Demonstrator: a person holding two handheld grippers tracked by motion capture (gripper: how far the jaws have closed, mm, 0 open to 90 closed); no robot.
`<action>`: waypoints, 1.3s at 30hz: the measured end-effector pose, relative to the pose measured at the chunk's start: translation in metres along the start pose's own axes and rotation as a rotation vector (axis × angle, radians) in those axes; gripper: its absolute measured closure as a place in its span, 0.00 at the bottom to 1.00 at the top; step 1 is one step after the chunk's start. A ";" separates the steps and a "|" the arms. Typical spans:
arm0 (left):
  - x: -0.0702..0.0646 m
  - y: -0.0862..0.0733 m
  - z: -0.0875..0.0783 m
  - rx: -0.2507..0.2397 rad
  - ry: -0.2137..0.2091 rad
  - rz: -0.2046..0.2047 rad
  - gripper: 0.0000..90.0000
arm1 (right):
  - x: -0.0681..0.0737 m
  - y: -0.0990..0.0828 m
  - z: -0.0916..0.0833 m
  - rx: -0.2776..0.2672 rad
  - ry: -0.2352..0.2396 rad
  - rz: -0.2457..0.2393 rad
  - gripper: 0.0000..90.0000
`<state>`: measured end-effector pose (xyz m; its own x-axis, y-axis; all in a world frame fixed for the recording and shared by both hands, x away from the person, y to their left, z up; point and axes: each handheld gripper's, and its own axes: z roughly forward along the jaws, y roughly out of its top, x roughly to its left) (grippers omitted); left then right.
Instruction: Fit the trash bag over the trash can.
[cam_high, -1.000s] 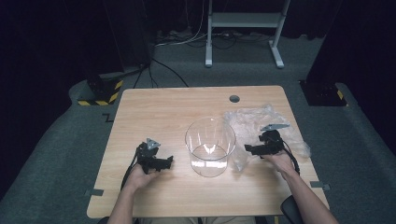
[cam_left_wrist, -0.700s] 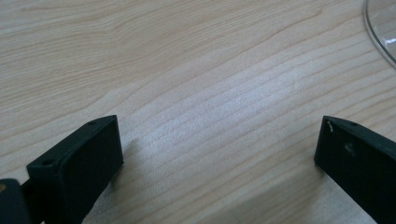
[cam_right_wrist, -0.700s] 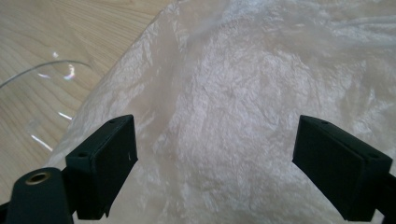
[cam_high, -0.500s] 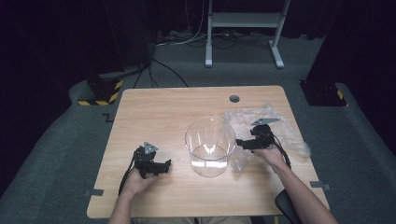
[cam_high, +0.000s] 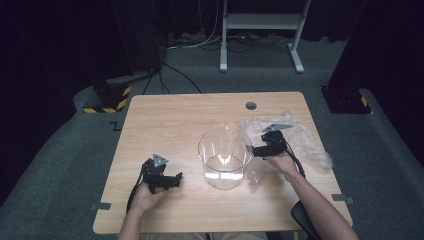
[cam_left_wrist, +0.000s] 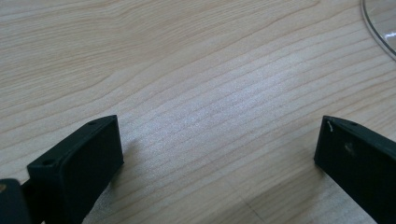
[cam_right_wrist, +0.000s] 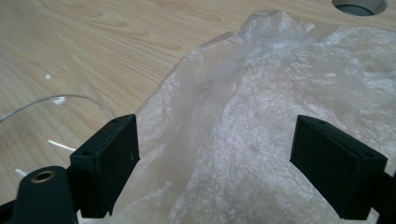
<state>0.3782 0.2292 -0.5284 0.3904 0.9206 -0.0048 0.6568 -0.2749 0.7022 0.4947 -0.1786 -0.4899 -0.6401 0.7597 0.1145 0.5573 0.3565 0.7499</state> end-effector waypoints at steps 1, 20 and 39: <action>0.000 0.000 0.000 -0.001 -0.002 -0.003 0.01 | -0.001 0.000 0.002 0.002 -0.006 0.005 0.17; 0.000 0.000 0.000 0.000 -0.001 -0.002 0.01 | 0.011 -0.005 0.031 0.164 -0.033 -0.143 0.31; 0.000 0.000 0.000 0.001 0.003 -0.002 0.01 | 0.019 -0.009 0.023 0.140 -0.029 -0.185 1.00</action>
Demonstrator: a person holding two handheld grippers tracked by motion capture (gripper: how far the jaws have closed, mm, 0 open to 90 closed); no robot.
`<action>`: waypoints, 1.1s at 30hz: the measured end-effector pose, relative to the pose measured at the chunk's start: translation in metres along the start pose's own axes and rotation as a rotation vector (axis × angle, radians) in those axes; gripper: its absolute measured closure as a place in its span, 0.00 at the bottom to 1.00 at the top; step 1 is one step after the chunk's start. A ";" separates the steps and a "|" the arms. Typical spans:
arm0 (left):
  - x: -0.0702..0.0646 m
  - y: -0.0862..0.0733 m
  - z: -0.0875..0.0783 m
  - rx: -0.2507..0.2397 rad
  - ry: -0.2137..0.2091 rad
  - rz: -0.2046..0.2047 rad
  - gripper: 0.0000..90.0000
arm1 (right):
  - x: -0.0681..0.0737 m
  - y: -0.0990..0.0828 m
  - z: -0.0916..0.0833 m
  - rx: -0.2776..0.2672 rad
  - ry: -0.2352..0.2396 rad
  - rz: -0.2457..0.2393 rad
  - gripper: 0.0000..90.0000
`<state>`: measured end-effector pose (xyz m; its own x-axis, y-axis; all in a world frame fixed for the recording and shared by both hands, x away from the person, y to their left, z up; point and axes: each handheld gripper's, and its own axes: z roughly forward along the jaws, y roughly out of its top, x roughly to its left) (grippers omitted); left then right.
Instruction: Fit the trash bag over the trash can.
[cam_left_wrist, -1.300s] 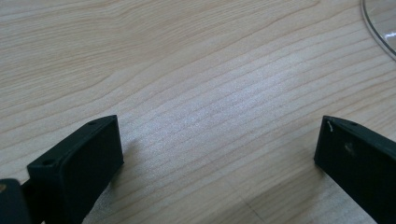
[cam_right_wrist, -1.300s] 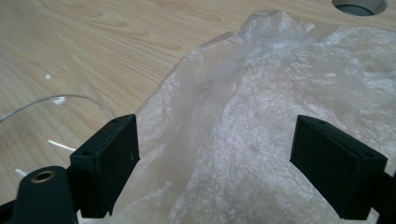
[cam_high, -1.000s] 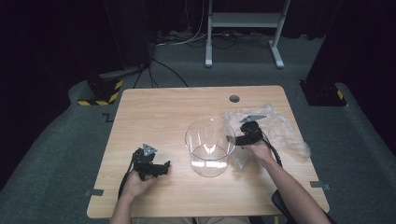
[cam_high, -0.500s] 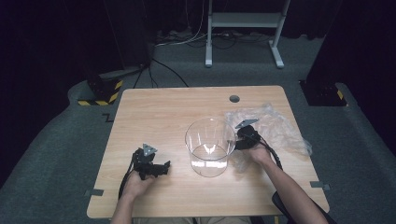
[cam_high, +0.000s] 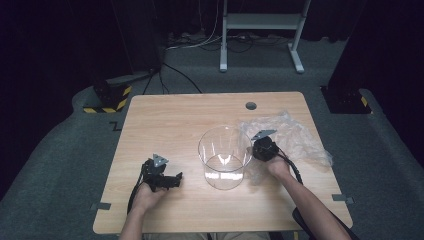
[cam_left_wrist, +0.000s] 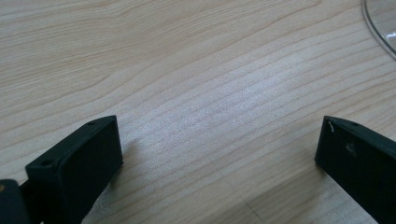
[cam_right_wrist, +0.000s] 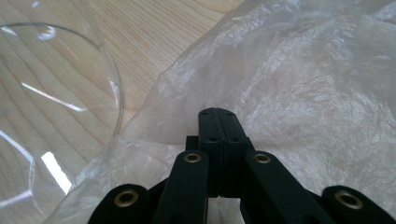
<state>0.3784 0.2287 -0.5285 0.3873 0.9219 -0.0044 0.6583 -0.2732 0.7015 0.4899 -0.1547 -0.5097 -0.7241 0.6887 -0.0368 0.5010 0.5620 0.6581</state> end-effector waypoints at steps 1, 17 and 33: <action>0.000 0.000 0.000 0.000 -0.001 -0.001 0.01 | 0.000 0.000 -0.001 0.009 -0.002 0.000 1.00; 0.004 0.022 0.021 0.001 0.052 -0.056 0.00 | -0.009 -0.016 -0.044 -0.051 -0.013 0.071 1.00; 0.002 0.052 0.051 0.000 0.096 -0.098 0.00 | -0.010 -0.053 -0.103 -0.163 -0.052 0.166 1.00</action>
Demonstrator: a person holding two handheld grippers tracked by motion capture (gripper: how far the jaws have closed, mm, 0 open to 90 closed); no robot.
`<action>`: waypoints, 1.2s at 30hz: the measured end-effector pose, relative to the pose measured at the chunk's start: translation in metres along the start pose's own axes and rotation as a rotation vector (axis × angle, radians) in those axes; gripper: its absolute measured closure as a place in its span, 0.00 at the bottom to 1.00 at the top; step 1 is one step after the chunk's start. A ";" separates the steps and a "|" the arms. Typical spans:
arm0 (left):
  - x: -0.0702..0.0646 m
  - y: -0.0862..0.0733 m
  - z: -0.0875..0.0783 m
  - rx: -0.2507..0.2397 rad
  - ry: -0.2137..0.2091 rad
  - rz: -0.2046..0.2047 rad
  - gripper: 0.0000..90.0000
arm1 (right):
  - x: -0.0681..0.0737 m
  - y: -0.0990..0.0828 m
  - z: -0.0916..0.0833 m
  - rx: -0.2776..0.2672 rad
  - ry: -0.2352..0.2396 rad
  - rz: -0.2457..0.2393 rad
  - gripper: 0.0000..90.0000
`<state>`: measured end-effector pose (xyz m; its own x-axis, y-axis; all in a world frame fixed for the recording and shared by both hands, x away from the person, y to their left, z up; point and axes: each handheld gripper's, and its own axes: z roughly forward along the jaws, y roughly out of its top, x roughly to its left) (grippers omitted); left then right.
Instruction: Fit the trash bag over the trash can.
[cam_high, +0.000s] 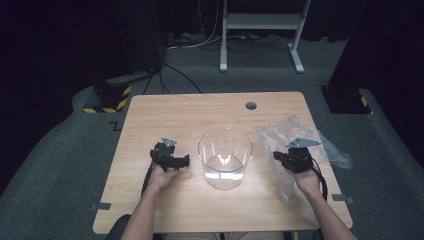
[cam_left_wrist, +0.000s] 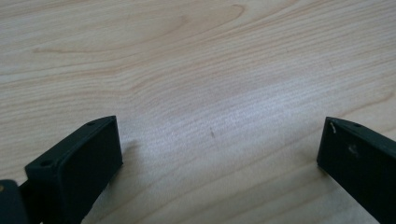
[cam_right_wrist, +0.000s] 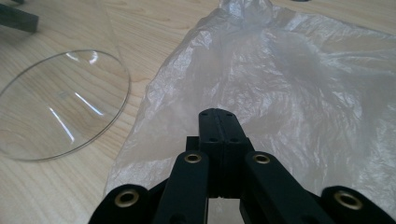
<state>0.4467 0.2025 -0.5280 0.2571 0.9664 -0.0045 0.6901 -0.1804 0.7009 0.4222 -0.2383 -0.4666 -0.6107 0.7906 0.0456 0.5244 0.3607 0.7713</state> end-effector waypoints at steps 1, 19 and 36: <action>-0.001 0.002 0.002 -0.001 -0.001 -0.004 0.00 | 0.000 -0.001 -0.004 -0.008 -0.001 0.003 1.00; -0.008 0.018 0.017 -0.005 0.008 -0.005 0.01 | 0.017 -0.006 -0.046 -0.146 0.029 0.017 1.00; -0.011 0.024 0.002 0.139 0.019 -0.028 0.12 | 0.044 0.023 -0.063 -0.315 0.176 -0.067 1.00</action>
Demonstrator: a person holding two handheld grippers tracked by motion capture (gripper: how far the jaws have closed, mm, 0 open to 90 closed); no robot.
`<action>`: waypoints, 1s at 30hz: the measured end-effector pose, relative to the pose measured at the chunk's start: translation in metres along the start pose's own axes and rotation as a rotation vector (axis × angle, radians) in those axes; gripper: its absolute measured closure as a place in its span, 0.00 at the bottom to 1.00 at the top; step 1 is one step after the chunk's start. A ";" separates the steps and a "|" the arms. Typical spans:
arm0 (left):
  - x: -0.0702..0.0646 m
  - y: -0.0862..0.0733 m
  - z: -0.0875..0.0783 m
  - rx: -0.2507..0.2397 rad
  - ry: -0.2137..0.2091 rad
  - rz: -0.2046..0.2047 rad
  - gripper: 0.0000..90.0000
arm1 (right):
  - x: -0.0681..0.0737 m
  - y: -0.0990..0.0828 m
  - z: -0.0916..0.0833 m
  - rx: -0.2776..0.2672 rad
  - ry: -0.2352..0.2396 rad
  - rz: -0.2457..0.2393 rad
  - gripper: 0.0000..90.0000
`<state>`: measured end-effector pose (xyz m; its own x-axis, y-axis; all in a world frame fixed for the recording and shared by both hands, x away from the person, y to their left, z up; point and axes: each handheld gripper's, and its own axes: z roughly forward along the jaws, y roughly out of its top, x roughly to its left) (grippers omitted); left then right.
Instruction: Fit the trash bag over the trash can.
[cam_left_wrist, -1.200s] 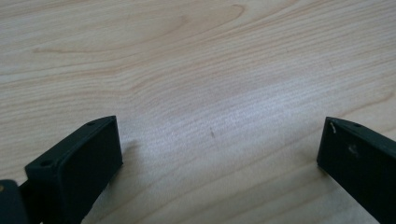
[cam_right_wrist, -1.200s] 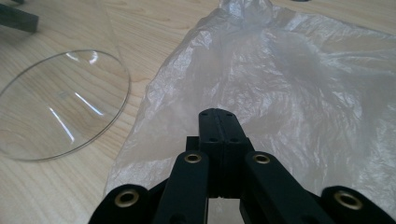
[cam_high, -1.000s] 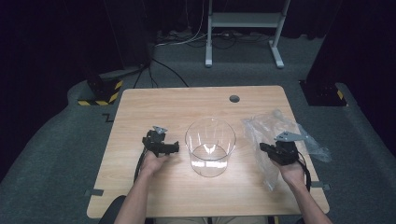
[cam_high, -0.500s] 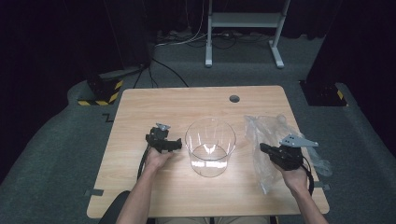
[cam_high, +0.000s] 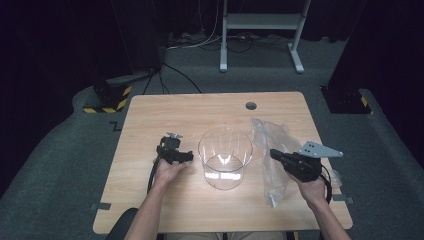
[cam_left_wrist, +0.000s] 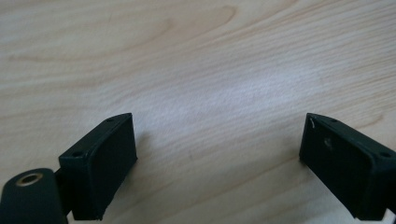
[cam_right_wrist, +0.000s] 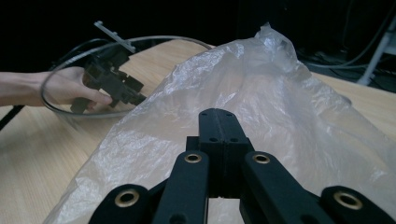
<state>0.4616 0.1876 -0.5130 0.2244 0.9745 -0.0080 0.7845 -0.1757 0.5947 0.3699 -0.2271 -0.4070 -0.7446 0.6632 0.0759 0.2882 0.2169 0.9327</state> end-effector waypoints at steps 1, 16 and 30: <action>0.000 0.000 0.000 0.000 0.000 0.000 0.14 | 0.000 0.000 0.000 0.000 0.000 0.000 1.00; 0.011 0.001 -0.073 -0.114 -0.206 -0.070 0.16 | 0.024 0.033 0.044 -0.009 0.176 -0.077 1.00; 0.016 -0.006 -0.109 -0.262 -0.327 -0.102 0.18 | 0.051 0.040 0.081 0.115 0.299 -0.174 1.00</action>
<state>0.3970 0.2190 -0.4292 0.3579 0.8818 -0.3071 0.6482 0.0020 0.7614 0.3918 -0.1270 -0.3945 -0.9267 0.3741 0.0351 0.1949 0.3986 0.8962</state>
